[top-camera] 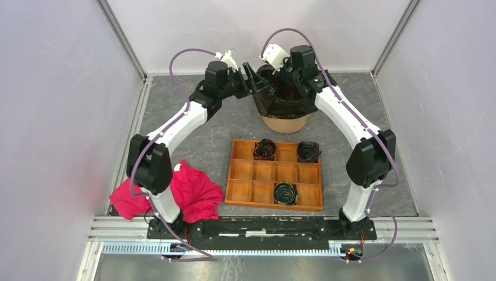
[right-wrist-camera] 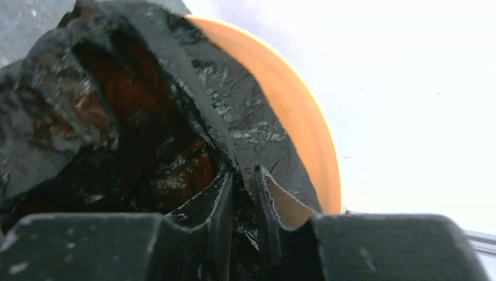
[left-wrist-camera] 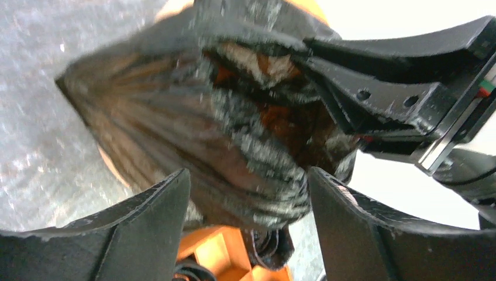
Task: Put the trash bags into the trash bin
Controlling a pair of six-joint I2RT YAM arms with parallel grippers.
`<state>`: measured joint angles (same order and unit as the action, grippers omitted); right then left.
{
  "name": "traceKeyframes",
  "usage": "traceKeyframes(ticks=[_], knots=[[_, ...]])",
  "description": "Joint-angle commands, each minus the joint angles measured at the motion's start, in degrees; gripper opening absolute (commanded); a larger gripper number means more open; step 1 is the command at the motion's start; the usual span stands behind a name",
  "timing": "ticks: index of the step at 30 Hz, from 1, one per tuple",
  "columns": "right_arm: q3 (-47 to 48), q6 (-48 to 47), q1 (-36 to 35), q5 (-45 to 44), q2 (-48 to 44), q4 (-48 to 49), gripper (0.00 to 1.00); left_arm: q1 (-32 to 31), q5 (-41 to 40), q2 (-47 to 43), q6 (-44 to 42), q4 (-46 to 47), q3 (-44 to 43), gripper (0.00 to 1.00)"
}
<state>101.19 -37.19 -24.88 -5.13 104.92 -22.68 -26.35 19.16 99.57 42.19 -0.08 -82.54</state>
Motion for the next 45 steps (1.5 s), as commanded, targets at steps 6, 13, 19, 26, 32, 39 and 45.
traceKeyframes(ticks=[6,13,19,26,32,39,45], knots=[[10.74,4.01,3.95,1.36,5.19,9.05,0.13,3.18,1.53,10.0,-11.25,0.45,-17.87,0.95],[11.83,3.62,6.46,12.75,7.51,12.04,0.17,3.23,8.44,21.98,-23.11,-3.3,-34.79,0.95],[12.54,4.91,8.12,15.47,9.38,13.72,0.18,3.28,10.1,26.97,-30.83,-2.12,-40.85,1.0],[13.22,6.56,9.75,17.94,10.86,15.71,0.21,4.22,10.33,31.89,-28.61,-1.81,-46.6,0.87],[13.05,7.36,10.56,18.25,11.65,17.62,0.28,4.46,11.3,33.46,-23.58,4.14,-46.18,0.74],[14.32,8.49,11.54,19.23,13.36,19.06,0.34,4.69,10.92,35.86,-18.7,8.29,-47.67,0.47],[14.17,10.64,13.12,20.74,14.21,20.94,0.4,4.83,12.36,37.9,-12.93,13.49,-48.68,0.35]])
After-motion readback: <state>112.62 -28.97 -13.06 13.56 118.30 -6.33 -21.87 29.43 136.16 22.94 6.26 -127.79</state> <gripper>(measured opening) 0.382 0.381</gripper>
